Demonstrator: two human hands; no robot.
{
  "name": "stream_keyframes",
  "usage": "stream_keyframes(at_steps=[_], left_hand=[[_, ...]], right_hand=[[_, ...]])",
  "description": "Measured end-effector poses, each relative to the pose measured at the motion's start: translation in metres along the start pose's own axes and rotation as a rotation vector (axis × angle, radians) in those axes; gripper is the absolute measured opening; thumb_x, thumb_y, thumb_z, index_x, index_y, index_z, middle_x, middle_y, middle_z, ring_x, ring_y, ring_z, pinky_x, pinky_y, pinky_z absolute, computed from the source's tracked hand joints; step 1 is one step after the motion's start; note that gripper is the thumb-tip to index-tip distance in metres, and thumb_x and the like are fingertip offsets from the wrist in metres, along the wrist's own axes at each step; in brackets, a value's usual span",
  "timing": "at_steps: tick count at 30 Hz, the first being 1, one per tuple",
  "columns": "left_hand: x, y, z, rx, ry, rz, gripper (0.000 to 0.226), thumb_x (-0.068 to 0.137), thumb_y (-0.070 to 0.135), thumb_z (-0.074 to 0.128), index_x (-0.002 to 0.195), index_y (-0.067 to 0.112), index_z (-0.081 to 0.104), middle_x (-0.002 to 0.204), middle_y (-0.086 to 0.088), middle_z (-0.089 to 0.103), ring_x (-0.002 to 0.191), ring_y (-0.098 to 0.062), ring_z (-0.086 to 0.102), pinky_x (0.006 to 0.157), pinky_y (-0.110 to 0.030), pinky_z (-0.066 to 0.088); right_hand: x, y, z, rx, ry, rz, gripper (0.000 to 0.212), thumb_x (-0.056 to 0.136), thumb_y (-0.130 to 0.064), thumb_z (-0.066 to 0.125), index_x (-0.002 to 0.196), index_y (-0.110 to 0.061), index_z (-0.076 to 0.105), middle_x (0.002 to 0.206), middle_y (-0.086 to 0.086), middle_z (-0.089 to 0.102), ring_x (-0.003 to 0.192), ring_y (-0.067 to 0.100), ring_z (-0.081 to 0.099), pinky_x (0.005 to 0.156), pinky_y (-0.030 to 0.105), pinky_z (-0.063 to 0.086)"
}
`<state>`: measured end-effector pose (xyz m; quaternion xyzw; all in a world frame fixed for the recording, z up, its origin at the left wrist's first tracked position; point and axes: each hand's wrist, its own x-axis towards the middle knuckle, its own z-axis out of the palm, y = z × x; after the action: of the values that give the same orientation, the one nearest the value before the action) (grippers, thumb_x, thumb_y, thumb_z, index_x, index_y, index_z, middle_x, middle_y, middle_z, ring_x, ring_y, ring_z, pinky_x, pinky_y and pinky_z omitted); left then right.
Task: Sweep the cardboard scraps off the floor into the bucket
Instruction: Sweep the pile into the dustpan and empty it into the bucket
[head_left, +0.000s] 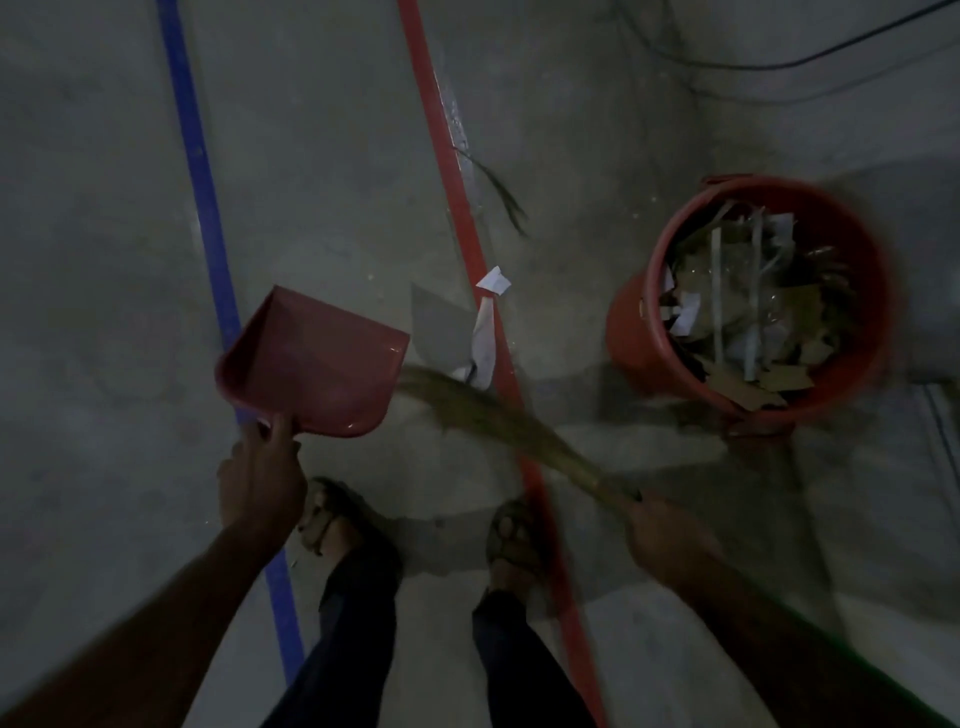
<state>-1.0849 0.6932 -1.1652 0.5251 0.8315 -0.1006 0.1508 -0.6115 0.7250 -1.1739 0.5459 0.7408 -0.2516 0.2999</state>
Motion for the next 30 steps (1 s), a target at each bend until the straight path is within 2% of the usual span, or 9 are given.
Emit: stream_keyframes(at_steps=[2,6,9,12,15,20,23,26,30], left_hand=[[-0.013,0.005,0.009,0.01,-0.011,0.029,0.036,0.088,0.004,0.063,0.121,0.014,0.052,0.098,-0.02,0.048,0.078,-0.045,0.057,0.061,-0.048,0.043],[-0.027,0.013,0.02,0.01,-0.006,0.095,0.029,0.089,0.006,0.066,0.114,0.015,0.055,0.094,-0.018,0.051,0.073,-0.042,0.058,0.057,-0.044,0.04],[-0.032,0.017,0.021,-0.035,0.008,0.057,0.026,0.091,0.007,0.064,0.114,0.015,0.055,0.095,-0.017,0.051,0.074,-0.042,0.057,0.058,-0.045,0.039],[-0.031,0.016,0.02,-0.068,0.02,0.055,0.026,0.092,0.006,0.063,0.116,0.013,0.056,0.094,-0.017,0.05,0.074,-0.042,0.055,0.058,-0.042,0.035],[-0.028,0.011,0.019,-0.088,0.025,0.077,0.028,0.091,0.004,0.064,0.116,0.013,0.055,0.093,-0.016,0.051,0.071,-0.04,0.054,0.056,-0.041,0.035],[-0.02,0.008,0.017,-0.125,-0.009,0.068,0.029,0.087,0.003,0.068,0.111,0.014,0.057,0.09,-0.014,0.052,0.067,-0.038,0.055,0.055,-0.039,0.034],[-0.002,0.003,0.027,-0.106,-0.021,0.107,0.03,0.087,0.005,0.069,0.112,0.017,0.058,0.091,-0.012,0.052,0.068,-0.037,0.056,0.056,-0.038,0.036],[0.018,0.003,0.049,-0.071,-0.042,0.167,0.031,0.087,0.006,0.07,0.114,0.018,0.06,0.094,-0.011,0.053,0.071,-0.036,0.058,0.058,-0.038,0.034],[0.037,0.014,0.088,-0.014,-0.112,0.215,0.033,0.088,0.007,0.067,0.119,0.017,0.063,0.104,-0.015,0.058,0.078,-0.04,0.062,0.063,-0.043,0.038]], right_hand=[[0.005,0.007,-0.002,0.083,0.007,0.003,0.041,0.098,-0.031,0.045,0.139,-0.035,0.047,0.107,0.006,0.058,0.086,0.027,0.064,0.074,0.038,0.054],[-0.004,0.015,0.004,0.219,0.069,-0.037,0.042,0.091,-0.046,0.043,0.119,-0.019,0.06,0.092,0.002,0.05,0.072,0.024,0.059,0.065,0.038,0.053],[-0.031,0.014,0.005,0.281,0.162,-0.092,0.048,0.082,-0.034,0.057,0.123,-0.009,0.064,0.104,0.014,0.065,0.087,0.032,0.066,0.076,0.037,0.057],[-0.06,0.006,-0.008,0.323,0.179,-0.106,0.049,0.083,-0.039,0.057,0.128,-0.02,0.06,0.115,0.008,0.064,0.101,0.026,0.062,0.085,0.035,0.054],[-0.07,-0.005,-0.021,0.284,0.23,-0.089,0.043,0.082,-0.038,0.06,0.123,-0.025,0.061,0.1,0.0,0.062,0.085,0.017,0.061,0.069,0.027,0.052],[-0.041,-0.033,-0.047,0.219,0.344,0.094,0.038,0.076,-0.018,0.074,0.112,-0.006,0.07,0.085,0.012,0.061,0.063,0.022,0.057,0.052,0.033,0.045],[0.007,-0.041,-0.056,0.304,0.357,0.14,0.058,0.085,-0.015,0.068,0.141,-0.021,0.053,0.087,0.009,0.05,0.063,0.017,0.04,0.054,0.029,0.027],[0.059,-0.037,-0.048,0.348,0.282,0.165,0.069,0.093,-0.017,0.059,0.154,-0.033,0.03,0.093,0.008,0.042,0.069,0.02,0.039,0.06,0.031,0.029],[0.085,-0.039,-0.032,0.334,0.139,0.15,0.059,0.094,-0.016,0.053,0.151,-0.024,0.038,0.097,0.011,0.046,0.078,0.027,0.05,0.066,0.035,0.04]])
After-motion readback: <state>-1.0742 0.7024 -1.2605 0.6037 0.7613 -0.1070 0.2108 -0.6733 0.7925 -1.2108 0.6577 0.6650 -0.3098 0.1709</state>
